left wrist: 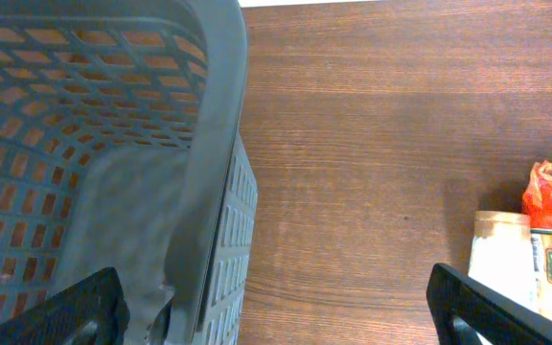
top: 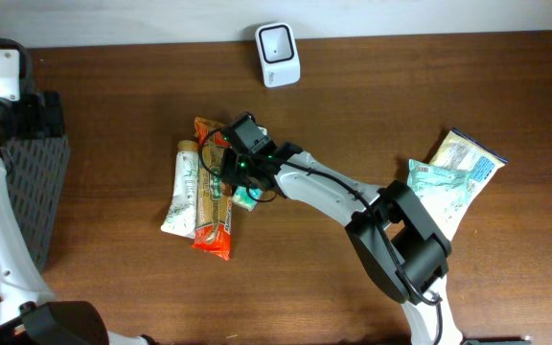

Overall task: Scan the item barcode
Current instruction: 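Grasp a small green tissue pack with the right gripper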

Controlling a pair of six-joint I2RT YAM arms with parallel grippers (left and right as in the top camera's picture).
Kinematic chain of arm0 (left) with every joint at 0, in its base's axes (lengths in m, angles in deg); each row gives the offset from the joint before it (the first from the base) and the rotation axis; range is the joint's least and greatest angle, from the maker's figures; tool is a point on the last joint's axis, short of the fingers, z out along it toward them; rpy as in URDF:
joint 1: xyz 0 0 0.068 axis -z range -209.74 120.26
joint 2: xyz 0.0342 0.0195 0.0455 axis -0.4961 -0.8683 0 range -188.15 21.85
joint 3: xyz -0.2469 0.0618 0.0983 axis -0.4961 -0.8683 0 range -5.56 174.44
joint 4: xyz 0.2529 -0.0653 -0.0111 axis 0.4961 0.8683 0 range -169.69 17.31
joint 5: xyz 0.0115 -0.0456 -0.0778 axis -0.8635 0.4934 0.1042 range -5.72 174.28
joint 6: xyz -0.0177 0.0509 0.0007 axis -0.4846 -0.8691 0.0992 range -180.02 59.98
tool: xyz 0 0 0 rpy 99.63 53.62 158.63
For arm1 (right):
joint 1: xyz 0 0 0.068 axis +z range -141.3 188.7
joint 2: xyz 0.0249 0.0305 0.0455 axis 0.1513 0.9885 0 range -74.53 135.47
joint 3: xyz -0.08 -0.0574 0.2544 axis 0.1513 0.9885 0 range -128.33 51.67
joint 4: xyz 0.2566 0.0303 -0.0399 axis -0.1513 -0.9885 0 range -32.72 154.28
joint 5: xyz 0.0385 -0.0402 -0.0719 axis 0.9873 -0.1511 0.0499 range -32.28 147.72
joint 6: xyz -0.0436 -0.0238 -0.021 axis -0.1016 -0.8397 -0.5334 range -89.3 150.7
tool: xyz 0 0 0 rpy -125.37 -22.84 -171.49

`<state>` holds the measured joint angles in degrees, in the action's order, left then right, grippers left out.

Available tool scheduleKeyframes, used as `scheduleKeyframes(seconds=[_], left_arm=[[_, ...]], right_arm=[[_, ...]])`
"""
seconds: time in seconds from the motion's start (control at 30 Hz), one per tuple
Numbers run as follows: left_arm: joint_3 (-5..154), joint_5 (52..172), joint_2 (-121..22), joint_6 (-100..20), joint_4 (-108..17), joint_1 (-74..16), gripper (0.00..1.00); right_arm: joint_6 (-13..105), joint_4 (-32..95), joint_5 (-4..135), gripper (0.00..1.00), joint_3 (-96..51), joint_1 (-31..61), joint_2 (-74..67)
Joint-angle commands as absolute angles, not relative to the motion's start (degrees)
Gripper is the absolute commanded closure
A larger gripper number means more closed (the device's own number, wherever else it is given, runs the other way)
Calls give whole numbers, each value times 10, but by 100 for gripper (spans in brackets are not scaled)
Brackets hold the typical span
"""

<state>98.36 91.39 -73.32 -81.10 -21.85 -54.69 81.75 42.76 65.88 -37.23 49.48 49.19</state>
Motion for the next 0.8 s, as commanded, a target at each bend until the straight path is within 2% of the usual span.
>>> scheduleKeyframes(seconds=[0.0, 0.1, 0.23, 0.37, 0.43, 0.5, 0.6, 0.67, 0.77], left_arm=[[986, 918, -733, -820, -218, -550, 1], [986, 918, -733, -820, -218, -550, 1], [986, 918, -733, -820, -218, -550, 1], [986, 918, -733, -820, -218, -550, 1], [986, 918, -733, -820, -218, -550, 1], [986, 918, -733, -820, -218, -550, 1], [986, 918, -733, -820, -218, -550, 1], [986, 918, -733, -820, -218, -550, 1], [986, 918, -733, -820, -218, -550, 1]], right_arm=[[820, 401, 645, 67, -371, 500, 496], [801, 387, 648, 66, -367, 511, 497], [697, 294, 676, 63, -367, 517, 497], [583, 215, 736, 61, -387, 485, 497], [499, 141, 776, 52, -434, 452, 494], [411, 6, 788, 42, -525, 417, 488], [324, -131, 785, 32, -611, 367, 487], [319, -142, 785, 31, -592, 346, 488], [304, -93, 817, 31, -496, 337, 488]])
